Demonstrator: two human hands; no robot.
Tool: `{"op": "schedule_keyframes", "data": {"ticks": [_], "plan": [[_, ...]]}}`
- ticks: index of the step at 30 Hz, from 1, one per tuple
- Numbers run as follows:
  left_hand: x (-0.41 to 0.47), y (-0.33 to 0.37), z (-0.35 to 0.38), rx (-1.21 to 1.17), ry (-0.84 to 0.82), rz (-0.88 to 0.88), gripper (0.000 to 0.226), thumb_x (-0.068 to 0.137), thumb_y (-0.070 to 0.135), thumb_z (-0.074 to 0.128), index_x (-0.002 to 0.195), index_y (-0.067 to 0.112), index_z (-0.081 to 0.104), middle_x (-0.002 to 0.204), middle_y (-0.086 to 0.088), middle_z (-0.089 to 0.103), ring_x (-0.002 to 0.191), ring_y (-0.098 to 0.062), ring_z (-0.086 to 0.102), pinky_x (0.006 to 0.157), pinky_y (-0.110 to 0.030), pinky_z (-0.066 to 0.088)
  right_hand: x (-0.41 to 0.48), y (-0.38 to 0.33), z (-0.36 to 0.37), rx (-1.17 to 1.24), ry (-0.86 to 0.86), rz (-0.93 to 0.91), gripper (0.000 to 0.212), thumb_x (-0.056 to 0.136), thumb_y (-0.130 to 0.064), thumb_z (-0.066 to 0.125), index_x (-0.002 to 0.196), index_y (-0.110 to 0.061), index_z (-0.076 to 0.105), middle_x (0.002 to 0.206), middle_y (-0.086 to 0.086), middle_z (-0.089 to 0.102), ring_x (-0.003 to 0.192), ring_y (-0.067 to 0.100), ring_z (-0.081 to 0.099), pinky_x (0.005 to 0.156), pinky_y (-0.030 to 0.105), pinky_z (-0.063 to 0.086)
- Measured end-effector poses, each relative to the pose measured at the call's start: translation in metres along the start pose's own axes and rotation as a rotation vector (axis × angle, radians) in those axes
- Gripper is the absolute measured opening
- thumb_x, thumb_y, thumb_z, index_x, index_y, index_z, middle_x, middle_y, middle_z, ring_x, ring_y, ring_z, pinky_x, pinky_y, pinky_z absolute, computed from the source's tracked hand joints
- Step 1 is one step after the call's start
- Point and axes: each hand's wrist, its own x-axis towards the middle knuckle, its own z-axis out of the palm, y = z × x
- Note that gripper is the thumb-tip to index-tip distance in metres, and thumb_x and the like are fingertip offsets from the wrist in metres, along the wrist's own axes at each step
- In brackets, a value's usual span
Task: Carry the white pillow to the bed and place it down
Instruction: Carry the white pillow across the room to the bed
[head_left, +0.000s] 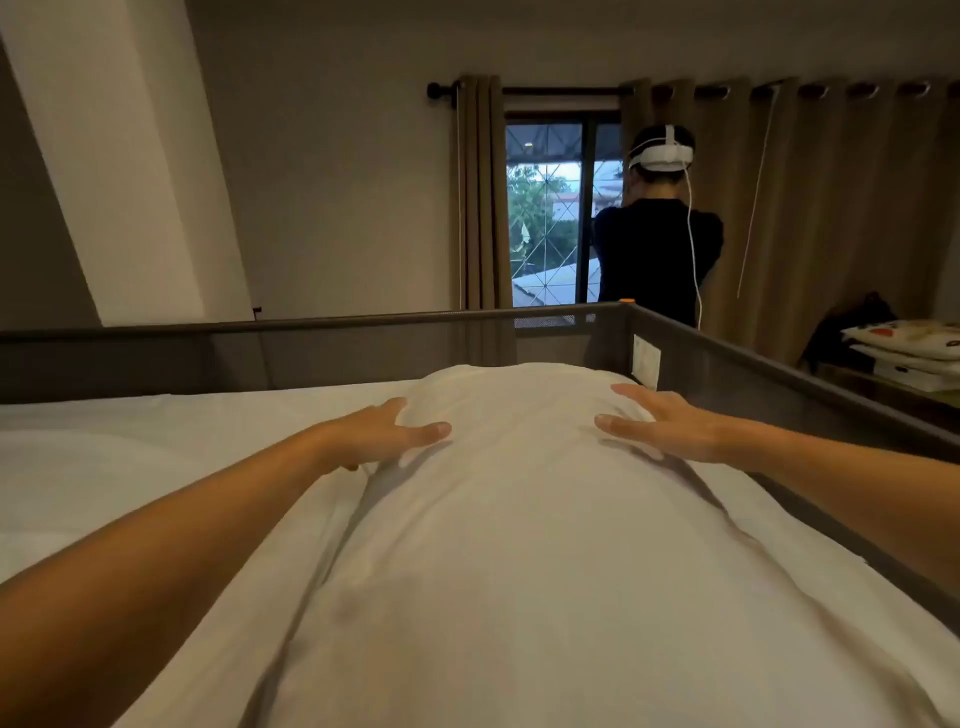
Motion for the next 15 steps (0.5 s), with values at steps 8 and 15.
{"op": "schedule_keyframes", "data": {"ticks": [8,15], "plan": [[0.016,-0.017,0.028,-0.271,0.042,0.018,0.121,0.048,0.093,0.05,0.148,0.037,0.012,0.155,0.002,0.029,0.127,-0.025,0.043,0.1,-0.042,0.04,0.014,0.023,0.018,0.054,-0.003,-0.017,0.092,0.069,-0.081,0.042,0.15,-0.044,0.018,0.161,0.002,0.01,0.146,0.027,0.013,0.114,0.048,0.014],[0.017,-0.039,0.038,-0.391,0.079,0.015,0.121,0.05,0.091,0.053,0.149,0.029,0.021,0.155,0.001,0.031,0.132,-0.024,0.042,0.108,-0.044,0.035,0.017,0.039,0.028,0.208,0.026,-0.003,0.092,0.071,-0.082,0.044,0.151,-0.045,0.016,0.162,-0.005,0.012,0.145,0.023,0.019,0.113,0.045,0.018]]}}
